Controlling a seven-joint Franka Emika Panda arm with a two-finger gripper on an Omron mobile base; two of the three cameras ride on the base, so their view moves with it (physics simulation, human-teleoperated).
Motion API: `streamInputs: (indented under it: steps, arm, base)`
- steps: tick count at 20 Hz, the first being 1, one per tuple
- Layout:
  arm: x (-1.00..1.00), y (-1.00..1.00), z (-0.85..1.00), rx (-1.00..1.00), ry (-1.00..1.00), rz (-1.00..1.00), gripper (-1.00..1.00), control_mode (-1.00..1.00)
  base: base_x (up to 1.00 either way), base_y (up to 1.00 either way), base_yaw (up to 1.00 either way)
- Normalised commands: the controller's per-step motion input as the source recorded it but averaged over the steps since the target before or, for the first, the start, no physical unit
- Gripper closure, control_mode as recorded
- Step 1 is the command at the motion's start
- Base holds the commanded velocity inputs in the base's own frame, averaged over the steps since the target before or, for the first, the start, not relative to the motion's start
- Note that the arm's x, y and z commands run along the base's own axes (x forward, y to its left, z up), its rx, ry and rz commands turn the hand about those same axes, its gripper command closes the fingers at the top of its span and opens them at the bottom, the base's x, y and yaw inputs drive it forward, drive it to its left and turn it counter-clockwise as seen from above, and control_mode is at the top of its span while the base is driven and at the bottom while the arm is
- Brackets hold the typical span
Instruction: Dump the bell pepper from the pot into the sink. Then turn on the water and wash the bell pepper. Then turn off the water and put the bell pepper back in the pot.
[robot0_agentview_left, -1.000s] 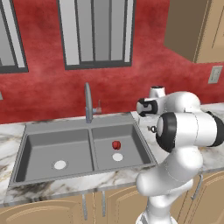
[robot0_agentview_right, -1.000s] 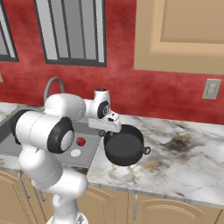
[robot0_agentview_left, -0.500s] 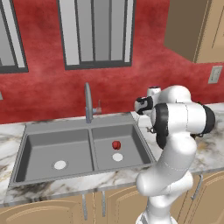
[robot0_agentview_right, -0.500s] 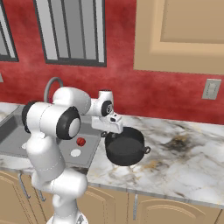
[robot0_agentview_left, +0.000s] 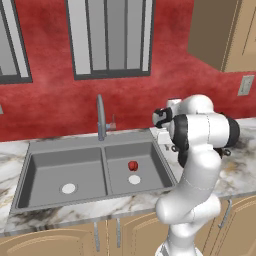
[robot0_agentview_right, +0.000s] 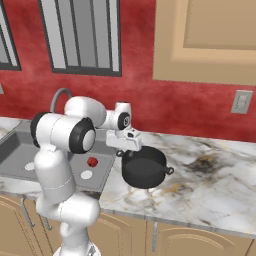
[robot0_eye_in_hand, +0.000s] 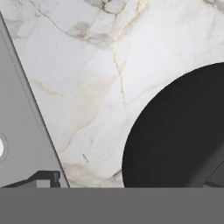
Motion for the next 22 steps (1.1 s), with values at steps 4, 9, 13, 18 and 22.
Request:
streamInputs:
  steps: [4, 9, 13, 18, 22]
  arm:
    - [-0.22, 0.0, 0.11, 0.0, -0.05, 0.0, -1.0, -1.0]
    - [-0.25, 0.0, 0.25, 0.0, -0.05, 0.0, -1.0, -1.0]
    - [-0.3, 0.0, 0.39, 0.0, -0.07, 0.0, -1.0, -1.0]
    - [-0.51, 0.02, 0.55, 0.0, -0.13, 0.0, -1.0, -1.0]
    - [-0.64, 0.26, 0.77, 0.0, -0.26, 0.0, -1.0, -1.0]
  base:
    - [0.0, 0.0, 0.0]
    - [0.0, 0.0, 0.0]
    - [0.0, 0.0, 0.0]
    - [0.0, 0.0, 0.0]
    - [0.0, 0.0, 0.0]
